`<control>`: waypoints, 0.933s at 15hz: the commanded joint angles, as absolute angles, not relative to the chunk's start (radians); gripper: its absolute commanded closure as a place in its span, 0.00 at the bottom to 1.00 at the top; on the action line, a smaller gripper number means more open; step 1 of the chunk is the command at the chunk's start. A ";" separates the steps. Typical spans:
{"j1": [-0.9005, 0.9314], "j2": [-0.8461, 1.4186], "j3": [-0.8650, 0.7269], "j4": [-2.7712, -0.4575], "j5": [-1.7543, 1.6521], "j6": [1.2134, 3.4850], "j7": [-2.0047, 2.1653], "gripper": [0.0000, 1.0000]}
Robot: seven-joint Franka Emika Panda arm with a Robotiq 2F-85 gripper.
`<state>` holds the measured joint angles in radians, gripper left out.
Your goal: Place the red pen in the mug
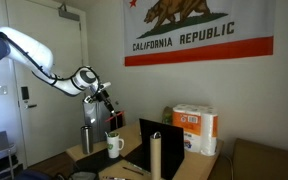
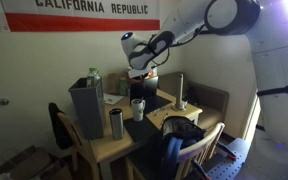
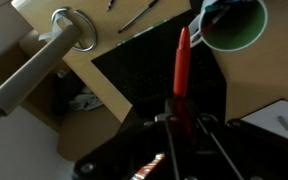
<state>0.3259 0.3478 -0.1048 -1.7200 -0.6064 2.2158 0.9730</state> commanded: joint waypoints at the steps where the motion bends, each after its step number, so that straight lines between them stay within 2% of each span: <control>1: 0.342 0.334 -0.067 -1.778 -0.742 2.254 1.082 0.94; 14: 0.307 0.453 -0.035 -1.786 -1.175 2.376 1.603 0.94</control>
<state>0.3248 0.4255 -0.0463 -1.7959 -1.0820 2.3443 1.4960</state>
